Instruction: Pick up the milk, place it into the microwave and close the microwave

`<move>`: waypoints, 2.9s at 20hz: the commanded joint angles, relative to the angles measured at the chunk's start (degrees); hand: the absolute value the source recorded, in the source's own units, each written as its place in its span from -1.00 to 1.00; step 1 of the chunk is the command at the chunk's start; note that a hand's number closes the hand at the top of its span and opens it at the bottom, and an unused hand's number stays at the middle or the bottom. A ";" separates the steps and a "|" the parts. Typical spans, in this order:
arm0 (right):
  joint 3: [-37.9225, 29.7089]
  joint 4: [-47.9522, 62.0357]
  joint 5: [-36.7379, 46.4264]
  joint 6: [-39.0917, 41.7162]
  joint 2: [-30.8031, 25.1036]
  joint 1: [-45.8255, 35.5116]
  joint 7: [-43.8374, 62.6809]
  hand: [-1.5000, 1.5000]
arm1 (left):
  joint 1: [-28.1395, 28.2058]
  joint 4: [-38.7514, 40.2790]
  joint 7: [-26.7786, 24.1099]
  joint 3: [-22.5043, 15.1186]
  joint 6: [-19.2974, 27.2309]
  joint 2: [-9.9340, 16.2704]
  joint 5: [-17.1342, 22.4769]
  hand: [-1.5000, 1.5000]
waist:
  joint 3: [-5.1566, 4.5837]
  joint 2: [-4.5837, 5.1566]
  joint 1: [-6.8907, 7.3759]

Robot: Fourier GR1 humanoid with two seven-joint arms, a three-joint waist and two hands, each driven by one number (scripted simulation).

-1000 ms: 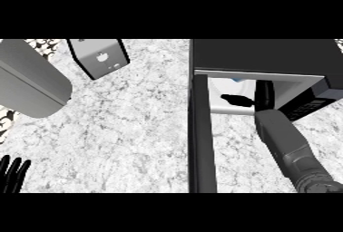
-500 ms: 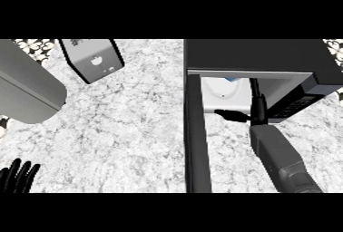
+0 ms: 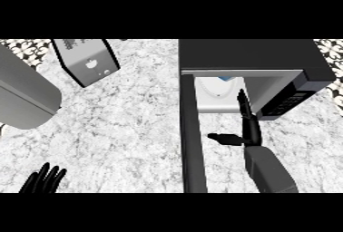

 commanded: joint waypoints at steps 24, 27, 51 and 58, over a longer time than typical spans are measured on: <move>5.74 -67.05 -16.65 22.91 -5.14 52.21 15.97 -1.00 | -26.34 12.26 10.06 -28.04 20.34 -0.46 -20.45 1.00 | -0.05 0.31 -0.87; 2.74 -67.82 -18.30 24.16 -6.87 54.35 14.41 -1.00 | -30.70 16.47 9.76 -31.41 21.91 -0.47 -21.77 1.00 | -0.01 0.34 -0.43; 1.35 -85.18 -27.46 32.97 -14.48 53.29 25.71 -1.00 | -67.96 52.13 14.41 -66.50 54.43 -0.45 4.70 -1.00 | -0.18 1.54 -6.85; 2.80 -89.48 -30.00 35.75 -17.45 50.22 28.51 -1.00 | -72.24 50.06 7.57 -63.47 57.21 -0.45 13.18 1.00 | -0.48 2.64 -11.31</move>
